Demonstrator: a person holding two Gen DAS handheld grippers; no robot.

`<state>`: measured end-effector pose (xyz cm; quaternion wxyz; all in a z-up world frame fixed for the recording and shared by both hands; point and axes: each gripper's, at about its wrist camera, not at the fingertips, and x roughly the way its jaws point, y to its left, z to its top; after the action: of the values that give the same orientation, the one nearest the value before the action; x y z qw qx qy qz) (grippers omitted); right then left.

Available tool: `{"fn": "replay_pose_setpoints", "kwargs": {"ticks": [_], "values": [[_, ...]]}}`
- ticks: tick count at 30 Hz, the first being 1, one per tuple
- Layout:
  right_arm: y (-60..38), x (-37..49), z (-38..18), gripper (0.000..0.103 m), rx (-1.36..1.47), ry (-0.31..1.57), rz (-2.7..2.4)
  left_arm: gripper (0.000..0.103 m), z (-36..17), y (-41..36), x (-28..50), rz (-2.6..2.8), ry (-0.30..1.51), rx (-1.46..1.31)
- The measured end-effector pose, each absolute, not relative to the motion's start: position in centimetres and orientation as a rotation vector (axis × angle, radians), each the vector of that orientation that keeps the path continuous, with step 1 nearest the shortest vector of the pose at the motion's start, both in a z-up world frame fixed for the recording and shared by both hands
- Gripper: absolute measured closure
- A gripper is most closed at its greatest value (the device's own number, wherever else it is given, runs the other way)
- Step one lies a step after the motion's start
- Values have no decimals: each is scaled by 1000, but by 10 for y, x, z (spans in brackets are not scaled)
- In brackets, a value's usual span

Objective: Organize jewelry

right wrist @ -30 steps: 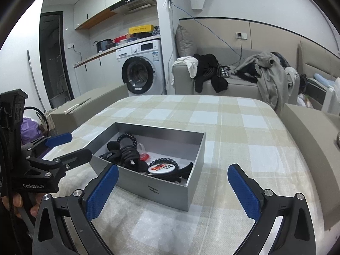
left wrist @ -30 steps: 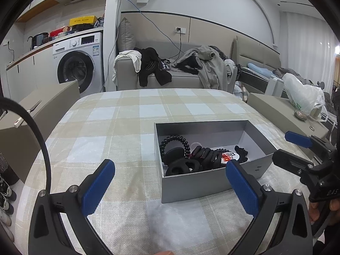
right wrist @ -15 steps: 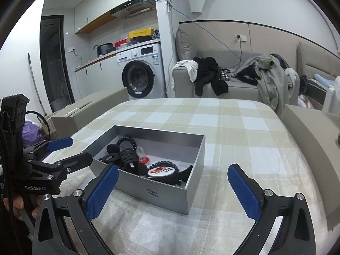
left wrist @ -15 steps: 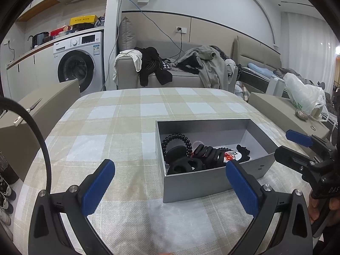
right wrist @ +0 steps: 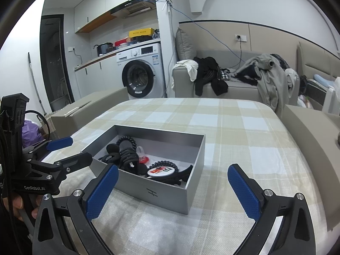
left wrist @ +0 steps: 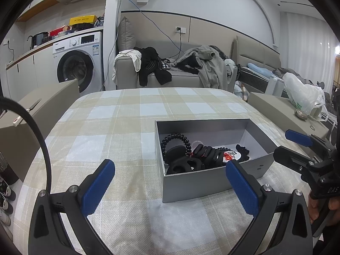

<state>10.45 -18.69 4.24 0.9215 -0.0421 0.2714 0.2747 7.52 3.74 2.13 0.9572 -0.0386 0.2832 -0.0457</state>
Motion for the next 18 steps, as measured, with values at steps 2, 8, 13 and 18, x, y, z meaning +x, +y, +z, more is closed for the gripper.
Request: {"fn": "replay_pose_setpoints", "kwargs": {"ticks": [2, 8, 13, 18], "values": [[-186, 104, 42, 0, -89, 556, 565, 1, 21, 37, 75, -92, 574, -78], [-186, 104, 43, 0, -94, 555, 566, 1, 21, 37, 74, -90, 575, -79], [-185, 103, 43, 0, -104, 554, 567, 1, 21, 37, 74, -91, 574, -80], [-184, 103, 43, 0, -105, 554, 566, 1, 21, 37, 74, -90, 574, -80]]}}
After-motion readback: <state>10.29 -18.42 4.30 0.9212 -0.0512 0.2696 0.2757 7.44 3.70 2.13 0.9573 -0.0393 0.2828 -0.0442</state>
